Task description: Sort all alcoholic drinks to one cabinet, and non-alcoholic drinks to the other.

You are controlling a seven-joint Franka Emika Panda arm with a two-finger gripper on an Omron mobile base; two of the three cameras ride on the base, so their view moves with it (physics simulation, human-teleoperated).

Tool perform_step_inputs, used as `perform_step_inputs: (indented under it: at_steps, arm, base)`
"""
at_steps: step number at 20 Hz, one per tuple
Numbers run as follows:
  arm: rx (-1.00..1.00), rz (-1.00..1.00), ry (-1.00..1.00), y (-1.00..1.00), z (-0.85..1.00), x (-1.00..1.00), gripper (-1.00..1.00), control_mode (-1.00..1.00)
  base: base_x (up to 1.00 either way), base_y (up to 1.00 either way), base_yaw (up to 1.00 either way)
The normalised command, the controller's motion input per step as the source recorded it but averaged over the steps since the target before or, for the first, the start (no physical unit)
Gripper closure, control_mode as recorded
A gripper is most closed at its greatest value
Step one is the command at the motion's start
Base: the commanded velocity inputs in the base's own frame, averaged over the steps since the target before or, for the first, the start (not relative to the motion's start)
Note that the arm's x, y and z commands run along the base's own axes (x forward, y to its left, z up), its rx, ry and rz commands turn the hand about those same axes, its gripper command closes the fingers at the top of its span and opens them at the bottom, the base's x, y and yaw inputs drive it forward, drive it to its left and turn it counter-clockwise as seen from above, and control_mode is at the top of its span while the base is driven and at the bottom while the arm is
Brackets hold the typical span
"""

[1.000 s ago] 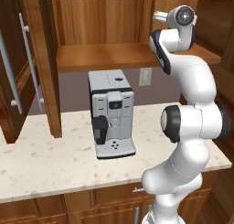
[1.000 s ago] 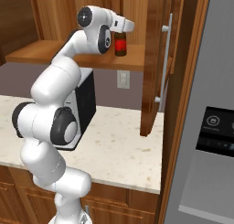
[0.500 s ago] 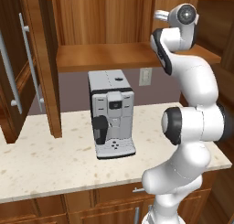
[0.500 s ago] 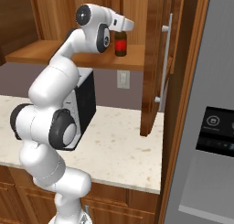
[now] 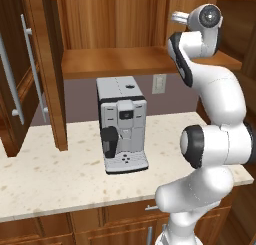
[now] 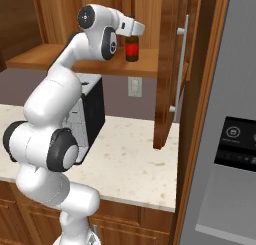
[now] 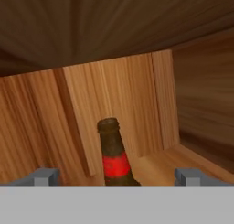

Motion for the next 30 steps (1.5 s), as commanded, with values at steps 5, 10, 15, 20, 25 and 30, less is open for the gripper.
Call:
perform_step_inputs:
  at_steps: [5, 10, 15, 20, 25, 30]
  arm:
    - [0.0, 0.0, 0.0, 0.1, -0.01, -0.47, -1.0, -1.0]
    - [0.0, 0.0, 0.01, 0.15, 0.0, -0.5, -1.0, -1.0]
    - [-0.01, 0.0, 0.02, 0.14, 0.0, -0.58, -1.0, -1.0]
    - [-0.01, 0.02, 0.0, 0.13, 0.0, -0.69, -1.0, -1.0]
    - [-0.02, 0.03, 0.0, 0.22, -0.01, -0.64, -1.0, -1.0]
    - [-0.04, 0.08, 0.02, 0.27, -0.05, -0.65, -1.0, -1.0]
  base:
    - [0.0, 0.0, 0.0]
    - [0.0, 0.0, 0.0]
    - [0.0, 0.0, 0.0]
    - [0.0, 0.0, 0.0]
    - [0.0, 0.0, 0.0]
    - [0.0, 0.0, 0.0]
